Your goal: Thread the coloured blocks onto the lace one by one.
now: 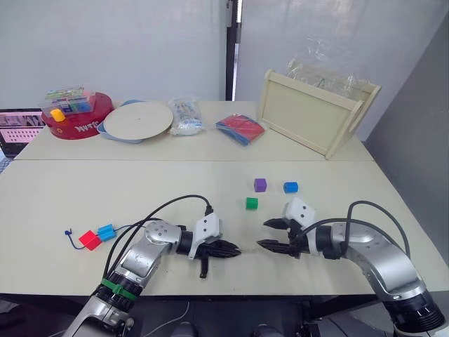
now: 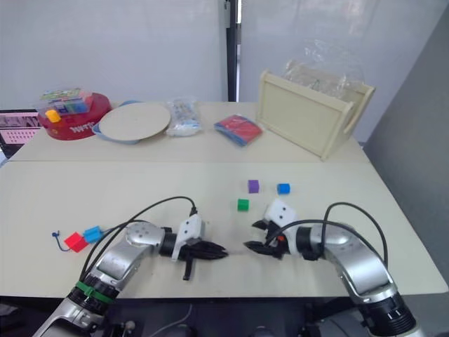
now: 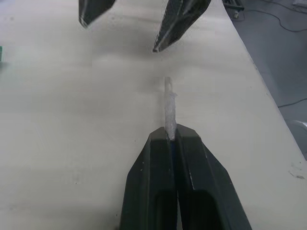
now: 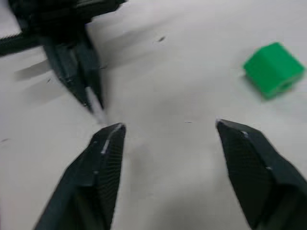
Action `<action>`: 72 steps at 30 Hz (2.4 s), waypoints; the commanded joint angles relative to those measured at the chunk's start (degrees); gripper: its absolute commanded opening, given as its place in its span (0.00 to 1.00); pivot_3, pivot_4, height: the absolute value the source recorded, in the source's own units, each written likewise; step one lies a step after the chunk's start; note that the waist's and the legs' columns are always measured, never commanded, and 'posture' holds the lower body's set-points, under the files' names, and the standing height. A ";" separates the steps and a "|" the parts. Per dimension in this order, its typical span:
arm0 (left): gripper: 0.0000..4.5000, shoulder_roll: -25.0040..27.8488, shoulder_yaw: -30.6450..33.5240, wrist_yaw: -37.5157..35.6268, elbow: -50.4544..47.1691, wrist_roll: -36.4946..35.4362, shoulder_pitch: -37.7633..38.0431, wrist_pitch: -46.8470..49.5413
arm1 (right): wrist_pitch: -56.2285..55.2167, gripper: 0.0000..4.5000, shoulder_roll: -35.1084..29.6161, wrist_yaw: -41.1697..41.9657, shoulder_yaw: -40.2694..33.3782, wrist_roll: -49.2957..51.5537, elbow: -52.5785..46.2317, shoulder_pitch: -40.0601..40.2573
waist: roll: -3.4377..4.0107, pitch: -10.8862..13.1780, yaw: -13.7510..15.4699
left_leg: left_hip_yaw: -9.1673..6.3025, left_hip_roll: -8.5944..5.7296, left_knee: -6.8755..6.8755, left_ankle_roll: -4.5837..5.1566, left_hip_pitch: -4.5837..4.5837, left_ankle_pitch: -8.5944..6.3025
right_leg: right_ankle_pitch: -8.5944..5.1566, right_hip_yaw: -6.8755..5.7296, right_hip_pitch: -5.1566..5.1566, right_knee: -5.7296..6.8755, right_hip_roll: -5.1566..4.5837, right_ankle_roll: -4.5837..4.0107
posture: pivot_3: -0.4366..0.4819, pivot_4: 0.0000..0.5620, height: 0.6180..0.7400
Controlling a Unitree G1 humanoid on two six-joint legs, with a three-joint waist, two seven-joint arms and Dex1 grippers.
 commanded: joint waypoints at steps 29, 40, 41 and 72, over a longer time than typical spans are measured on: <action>0.00 0.72 1.20 1.66 -3.30 -1.49 0.52 2.26 | -28.44 0.42 27.74 -47.80 -11.15 -13.16 43.65 -17.96 | 0.12 -0.03 -0.68 | 0.04 -0.03 -0.04 -0.09 0.08 0.05 | 0.01 0.08 -0.06 0.21 -0.05 0.01 | 0.48 0.27 1.00; 0.00 1.17 1.01 1.11 -2.66 -1.32 0.33 1.62 | -24.65 0.27 31.99 -47.31 -6.87 -11.58 14.28 -3.25 | 0.17 -0.03 -0.65 | 0.03 -0.02 -0.07 -0.09 0.01 0.05 | 0.00 0.08 -0.13 0.25 -0.04 0.01 | 0.48 0.27 1.00; 0.00 1.24 1.02 1.06 -2.53 -1.29 0.32 1.48 | -23.45 0.27 32.55 -46.76 -5.17 -11.06 8.54 0.40 | 0.19 -0.04 -0.60 | 0.04 -0.02 -0.09 -0.09 -0.01 0.05 | 0.00 0.08 -0.16 0.24 -0.05 0.01 | 0.48 0.27 1.00; 0.00 3.38 1.79 0.19 -3.77 -2.09 0.60 2.97 | -1.43 0.99 23.98 -33.89 -3.84 4.74 -21.84 22.14 | 0.21 -0.05 -0.45 | 0.00 -0.02 -0.13 -0.09 -0.01 0.05 | 0.00 0.04 -0.13 0.15 -0.03 0.02 | 0.48 0.27 1.00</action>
